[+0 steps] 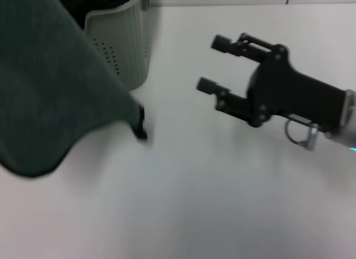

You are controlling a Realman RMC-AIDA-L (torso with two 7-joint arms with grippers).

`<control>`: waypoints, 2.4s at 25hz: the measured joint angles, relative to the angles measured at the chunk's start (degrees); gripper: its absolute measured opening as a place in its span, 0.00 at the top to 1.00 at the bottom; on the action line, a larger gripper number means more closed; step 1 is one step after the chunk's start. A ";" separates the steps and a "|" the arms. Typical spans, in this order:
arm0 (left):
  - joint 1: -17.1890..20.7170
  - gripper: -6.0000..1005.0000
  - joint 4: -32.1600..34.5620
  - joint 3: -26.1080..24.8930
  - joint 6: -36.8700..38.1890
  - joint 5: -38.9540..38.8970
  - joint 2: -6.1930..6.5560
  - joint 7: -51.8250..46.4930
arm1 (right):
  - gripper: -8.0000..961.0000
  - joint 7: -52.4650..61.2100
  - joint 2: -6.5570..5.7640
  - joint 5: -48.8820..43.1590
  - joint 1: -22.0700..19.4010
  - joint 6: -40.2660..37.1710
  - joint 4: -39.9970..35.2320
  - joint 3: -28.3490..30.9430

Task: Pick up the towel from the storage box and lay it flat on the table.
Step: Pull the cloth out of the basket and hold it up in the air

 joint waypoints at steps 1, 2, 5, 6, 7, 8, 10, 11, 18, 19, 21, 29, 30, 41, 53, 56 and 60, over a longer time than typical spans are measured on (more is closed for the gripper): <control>-0.25 0.92 0.07 0.38 0.03 0.16 0.41 -0.08 | 0.37 0.50 -0.10 0.00 0.24 1.25 1.31 0.26; -0.48 0.92 0.11 0.63 0.03 0.31 0.74 -0.23 | 0.37 0.77 -0.15 0.09 0.44 1.92 2.64 0.73; -1.12 0.92 0.44 1.96 0.08 0.87 1.35 -1.35 | 0.37 1.83 0.14 0.14 0.74 1.82 4.88 2.71; -1.31 0.92 1.00 2.97 0.10 1.01 1.48 -1.77 | 0.37 2.62 0.23 -0.04 1.29 1.38 4.67 3.15; -1.39 0.92 1.39 3.49 0.11 1.06 1.53 -1.99 | 0.37 4.09 0.26 -0.93 2.59 0.48 4.27 3.18; -1.56 0.92 2.27 4.48 0.11 1.14 1.55 -2.49 | 0.39 4.87 0.27 -1.44 3.58 0.01 4.03 3.12; -2.08 0.92 3.24 5.40 0.10 1.24 1.37 -3.38 | 0.42 8.27 0.51 -3.76 7.46 -2.01 4.38 2.92; -2.51 0.92 3.39 5.85 0.10 1.36 1.18 -3.63 | 0.43 9.68 0.69 -4.45 9.16 -2.86 4.62 2.85; -5.15 0.92 3.04 7.44 0.08 3.54 0.21 -3.49 | 0.53 17.52 1.00 -5.90 14.60 -5.52 2.63 -3.28; -5.26 0.92 3.04 7.43 0.07 3.59 0.25 -3.50 | 0.61 18.18 0.97 -5.92 14.59 -5.00 1.69 -5.02; -5.37 0.91 2.88 7.33 0.06 3.64 0.59 -3.67 | 0.78 18.74 0.98 -5.98 13.99 -3.64 -0.14 -8.60; -7.02 0.91 3.76 8.28 0.03 5.26 1.72 -5.24 | 0.93 19.04 0.55 -8.86 8.77 7.58 -1.98 -11.71; -7.02 0.91 3.76 8.28 0.03 5.26 1.72 -5.24 | 0.93 19.53 0.44 -8.90 7.70 7.65 -1.92 -10.61; -11.52 0.90 8.63 21.56 0.19 6.52 6.87 -8.53 | 0.88 33.07 -2.69 -22.24 6.72 6.10 -1.29 9.27; -16.78 0.90 8.97 26.00 0.38 9.00 8.72 -8.11 | 0.45 35.31 -8.32 -29.12 7.75 8.91 -1.98 14.22; -18.22 0.90 8.98 26.03 0.39 9.36 9.04 -8.28 | 0.21 36.54 -8.98 -31.97 9.74 8.97 -2.17 14.32; -19.93 0.89 8.88 26.06 0.39 9.53 9.39 -8.85 | 0.21 36.97 -9.10 -34.67 11.28 8.97 -2.50 14.39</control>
